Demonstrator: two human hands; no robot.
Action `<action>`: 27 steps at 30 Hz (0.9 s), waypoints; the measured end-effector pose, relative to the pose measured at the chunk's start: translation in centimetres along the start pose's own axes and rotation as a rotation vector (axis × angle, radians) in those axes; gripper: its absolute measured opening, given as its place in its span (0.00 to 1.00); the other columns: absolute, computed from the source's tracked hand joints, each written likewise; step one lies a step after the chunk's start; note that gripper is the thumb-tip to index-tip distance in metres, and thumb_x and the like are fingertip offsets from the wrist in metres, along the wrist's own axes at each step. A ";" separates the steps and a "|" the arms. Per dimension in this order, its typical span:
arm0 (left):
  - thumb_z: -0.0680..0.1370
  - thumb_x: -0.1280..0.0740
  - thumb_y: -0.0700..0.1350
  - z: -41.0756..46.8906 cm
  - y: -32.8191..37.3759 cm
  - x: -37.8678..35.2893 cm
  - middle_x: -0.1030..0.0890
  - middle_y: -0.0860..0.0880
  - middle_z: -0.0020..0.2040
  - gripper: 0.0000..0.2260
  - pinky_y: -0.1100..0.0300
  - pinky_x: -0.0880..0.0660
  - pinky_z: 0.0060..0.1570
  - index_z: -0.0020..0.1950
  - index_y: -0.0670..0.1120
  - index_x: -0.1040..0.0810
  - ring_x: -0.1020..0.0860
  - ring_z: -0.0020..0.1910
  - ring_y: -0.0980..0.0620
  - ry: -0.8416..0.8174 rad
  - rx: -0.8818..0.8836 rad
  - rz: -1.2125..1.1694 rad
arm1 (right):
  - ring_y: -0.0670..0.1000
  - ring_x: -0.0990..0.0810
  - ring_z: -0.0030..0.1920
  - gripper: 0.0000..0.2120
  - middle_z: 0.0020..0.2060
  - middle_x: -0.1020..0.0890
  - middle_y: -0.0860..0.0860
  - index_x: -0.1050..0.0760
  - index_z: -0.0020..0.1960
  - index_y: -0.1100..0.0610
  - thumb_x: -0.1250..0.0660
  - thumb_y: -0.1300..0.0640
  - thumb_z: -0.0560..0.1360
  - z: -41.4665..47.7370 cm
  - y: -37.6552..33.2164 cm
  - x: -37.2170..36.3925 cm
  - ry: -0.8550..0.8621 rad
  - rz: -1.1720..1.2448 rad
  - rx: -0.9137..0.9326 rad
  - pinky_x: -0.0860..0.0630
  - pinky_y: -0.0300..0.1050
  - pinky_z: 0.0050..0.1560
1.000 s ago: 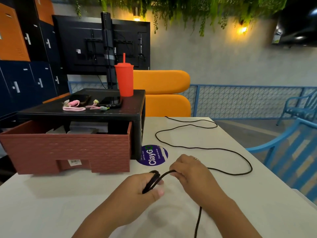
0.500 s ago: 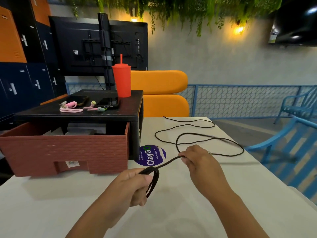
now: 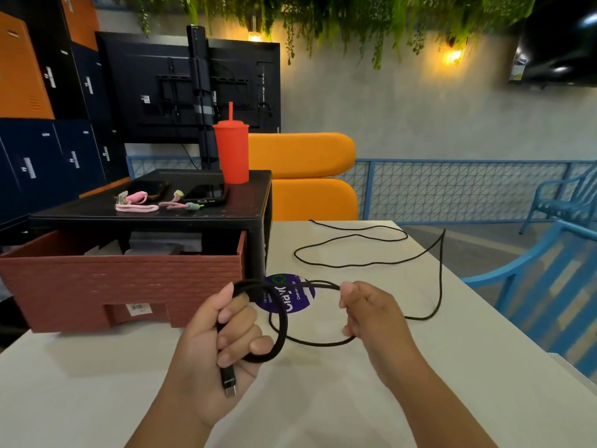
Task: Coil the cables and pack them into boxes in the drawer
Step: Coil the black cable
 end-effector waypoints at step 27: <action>0.80 0.47 0.37 -0.3 -1.0 -1.9 0.29 0.47 0.22 0.13 0.70 0.25 0.40 0.54 0.53 0.27 0.22 0.27 0.49 0.568 -0.459 0.776 | 0.59 0.27 0.44 0.14 0.46 0.22 0.58 0.29 0.48 0.58 0.47 0.50 0.80 -4.2 -0.3 -5.2 -0.492 -1.050 0.583 0.34 0.47 0.40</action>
Point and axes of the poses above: each hand's wrist, its own z-axis towards the middle knuckle, its own x-axis out of the back of the hand, y = z × x, the point moved 2 cm from there along z, towards the middle knuckle
